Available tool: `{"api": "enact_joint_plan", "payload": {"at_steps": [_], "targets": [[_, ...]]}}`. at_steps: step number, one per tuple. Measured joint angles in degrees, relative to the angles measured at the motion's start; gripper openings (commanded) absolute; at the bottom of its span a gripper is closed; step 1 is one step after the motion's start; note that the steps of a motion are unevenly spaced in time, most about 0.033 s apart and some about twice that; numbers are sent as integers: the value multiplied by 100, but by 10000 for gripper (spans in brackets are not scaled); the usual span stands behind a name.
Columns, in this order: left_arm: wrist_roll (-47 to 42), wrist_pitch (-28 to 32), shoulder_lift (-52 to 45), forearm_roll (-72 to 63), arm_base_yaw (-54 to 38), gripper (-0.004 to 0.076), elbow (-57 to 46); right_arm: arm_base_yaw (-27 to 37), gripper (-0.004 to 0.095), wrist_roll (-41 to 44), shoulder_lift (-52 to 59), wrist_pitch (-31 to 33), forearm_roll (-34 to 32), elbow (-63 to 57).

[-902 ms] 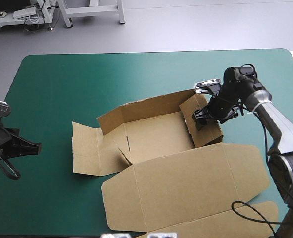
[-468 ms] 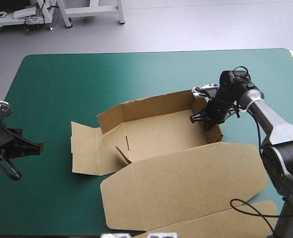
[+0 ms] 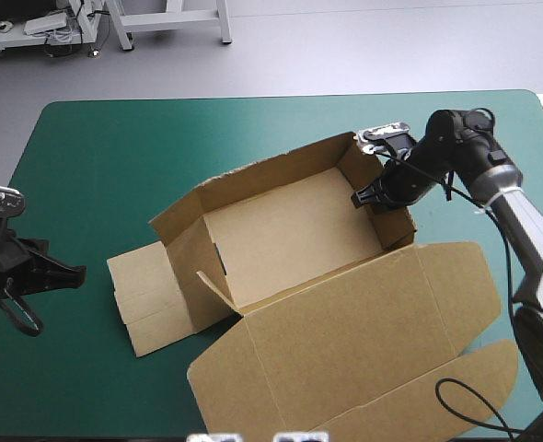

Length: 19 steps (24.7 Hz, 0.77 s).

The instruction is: Fold the box

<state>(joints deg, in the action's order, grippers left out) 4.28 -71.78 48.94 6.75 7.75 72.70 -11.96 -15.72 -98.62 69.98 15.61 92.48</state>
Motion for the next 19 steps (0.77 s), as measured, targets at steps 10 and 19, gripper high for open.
{"api": "enact_joint_plan", "payload": {"at_steps": [10,19], "targets": [[0,0,0,-13,0,6,0,0,-18,-144,1336,135,124,34],[0,125,0,43,0,6,0,724,-19,-120,2071,159,-252,34]]}}
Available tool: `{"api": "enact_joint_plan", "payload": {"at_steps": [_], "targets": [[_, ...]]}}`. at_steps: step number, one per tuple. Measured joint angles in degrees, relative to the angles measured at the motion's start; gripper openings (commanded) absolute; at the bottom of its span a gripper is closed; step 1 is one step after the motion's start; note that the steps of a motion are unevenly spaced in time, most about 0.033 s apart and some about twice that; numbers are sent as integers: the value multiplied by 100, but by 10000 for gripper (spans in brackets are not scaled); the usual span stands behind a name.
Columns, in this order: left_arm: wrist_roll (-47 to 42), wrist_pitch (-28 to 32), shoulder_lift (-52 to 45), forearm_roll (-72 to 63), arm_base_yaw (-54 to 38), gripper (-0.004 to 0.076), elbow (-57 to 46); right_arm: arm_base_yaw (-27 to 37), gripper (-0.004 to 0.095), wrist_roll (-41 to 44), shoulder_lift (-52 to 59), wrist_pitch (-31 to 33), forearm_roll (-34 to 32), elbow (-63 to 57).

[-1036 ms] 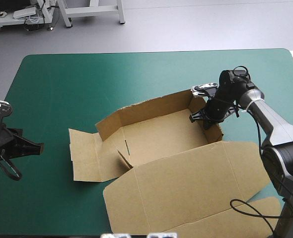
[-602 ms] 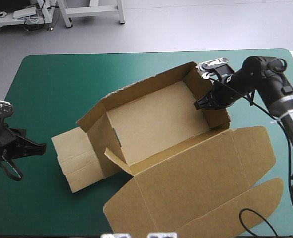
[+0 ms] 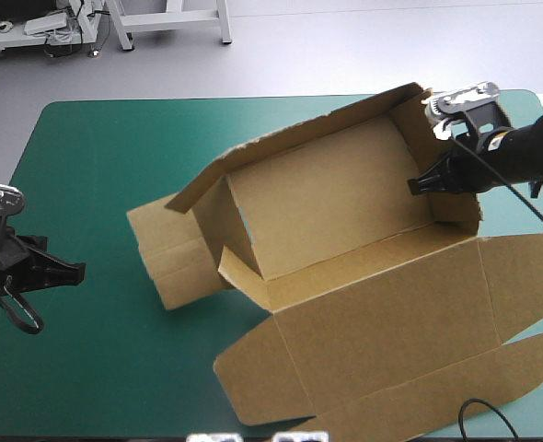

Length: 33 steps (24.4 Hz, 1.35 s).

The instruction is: Fold the box

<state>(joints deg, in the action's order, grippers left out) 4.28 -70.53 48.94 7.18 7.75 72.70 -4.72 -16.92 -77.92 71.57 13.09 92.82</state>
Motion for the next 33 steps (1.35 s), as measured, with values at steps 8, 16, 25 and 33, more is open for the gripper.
{"api": "enact_joint_plan", "payload": {"at_steps": [8,16,25,33], "targets": [[54,757,328,352,0,14,-321,1356,-18,-688,36,-5,1450,0],[1163,1773,1001,-1331,-1048,15,-1106,1385,-18,-811,42,-5,1534,0],[4379,268,1508,-5303,-3790,15,-1166,1385,-18,-834,48,-5,1561,0],[6145,192,1736,-7341,-4797,14,-2220,1385,-18,-896,48,-5,1961,0]]}}
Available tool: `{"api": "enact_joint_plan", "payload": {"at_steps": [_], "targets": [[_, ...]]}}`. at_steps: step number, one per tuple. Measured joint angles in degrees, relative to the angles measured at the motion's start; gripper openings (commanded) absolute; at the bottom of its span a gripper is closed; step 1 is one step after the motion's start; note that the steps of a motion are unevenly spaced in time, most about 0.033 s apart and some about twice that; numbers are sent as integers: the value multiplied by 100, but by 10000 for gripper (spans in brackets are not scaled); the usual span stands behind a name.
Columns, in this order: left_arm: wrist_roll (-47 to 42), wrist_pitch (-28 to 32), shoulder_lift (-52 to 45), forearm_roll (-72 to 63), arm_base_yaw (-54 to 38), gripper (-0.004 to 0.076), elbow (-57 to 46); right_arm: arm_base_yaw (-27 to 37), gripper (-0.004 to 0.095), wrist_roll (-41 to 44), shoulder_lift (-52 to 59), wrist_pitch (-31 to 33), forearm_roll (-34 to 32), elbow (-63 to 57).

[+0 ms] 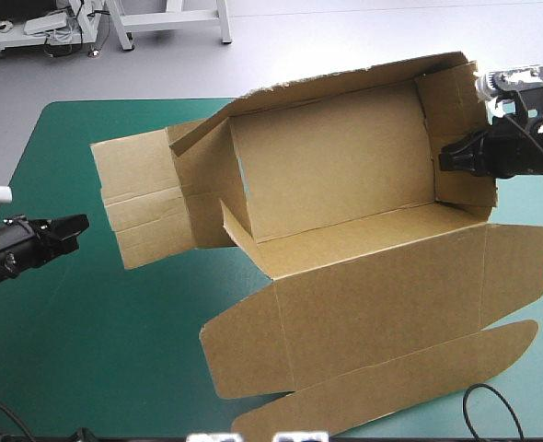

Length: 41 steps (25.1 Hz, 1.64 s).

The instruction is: Fold the box

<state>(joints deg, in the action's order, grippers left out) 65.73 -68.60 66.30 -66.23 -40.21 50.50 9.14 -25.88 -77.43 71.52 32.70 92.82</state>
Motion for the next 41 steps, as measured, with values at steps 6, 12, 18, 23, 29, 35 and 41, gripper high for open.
{"api": "enact_joint_plan", "payload": {"at_steps": [6,12,18,23,29,35,41], "targets": [[629,1099,92,-1193,3,14,-1000,0,-18,-218,0,0,734,0],[1311,710,577,-2064,607,13,-1036,0,-18,-255,29,0,852,0],[1549,554,785,-2242,1709,13,-1012,0,-18,-257,57,0,852,0],[1541,391,797,-2373,2102,13,-688,-244,-18,-257,57,0,758,0],[1008,110,797,-2340,2200,13,-108,-626,-18,-167,57,0,508,0],[419,53,700,-1808,2202,13,180,-651,-18,98,57,0,13,0],[-118,38,512,-1409,2208,13,179,-651,-17,197,45,-73,-237,0]]}}
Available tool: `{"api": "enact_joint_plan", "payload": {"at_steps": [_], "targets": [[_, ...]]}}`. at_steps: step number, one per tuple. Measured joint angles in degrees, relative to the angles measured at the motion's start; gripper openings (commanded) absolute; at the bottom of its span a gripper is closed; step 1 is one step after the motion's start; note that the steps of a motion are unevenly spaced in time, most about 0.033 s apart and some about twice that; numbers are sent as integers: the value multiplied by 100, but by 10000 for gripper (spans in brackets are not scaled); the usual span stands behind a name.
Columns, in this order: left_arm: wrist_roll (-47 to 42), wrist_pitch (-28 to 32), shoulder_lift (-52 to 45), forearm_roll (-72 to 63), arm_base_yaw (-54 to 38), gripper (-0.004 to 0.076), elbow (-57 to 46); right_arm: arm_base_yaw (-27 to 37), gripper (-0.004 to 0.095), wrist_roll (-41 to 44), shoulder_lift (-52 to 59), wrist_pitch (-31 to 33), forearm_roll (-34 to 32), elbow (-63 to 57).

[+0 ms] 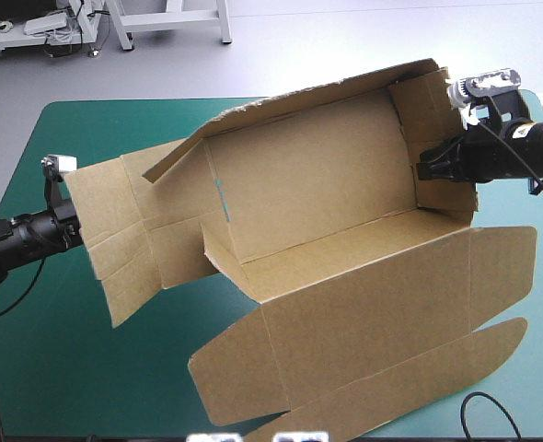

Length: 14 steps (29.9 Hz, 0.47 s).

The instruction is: Fold the box

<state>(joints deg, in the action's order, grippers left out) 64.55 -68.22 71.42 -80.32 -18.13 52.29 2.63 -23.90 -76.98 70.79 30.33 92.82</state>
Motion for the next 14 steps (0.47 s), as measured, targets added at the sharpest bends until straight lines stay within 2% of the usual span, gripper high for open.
{"api": "enact_joint_plan", "payload": {"at_steps": [14], "targets": [[-319,-84,-623,-80,621,13,0,0,-17,169,-161,-220,-106,0]]}}
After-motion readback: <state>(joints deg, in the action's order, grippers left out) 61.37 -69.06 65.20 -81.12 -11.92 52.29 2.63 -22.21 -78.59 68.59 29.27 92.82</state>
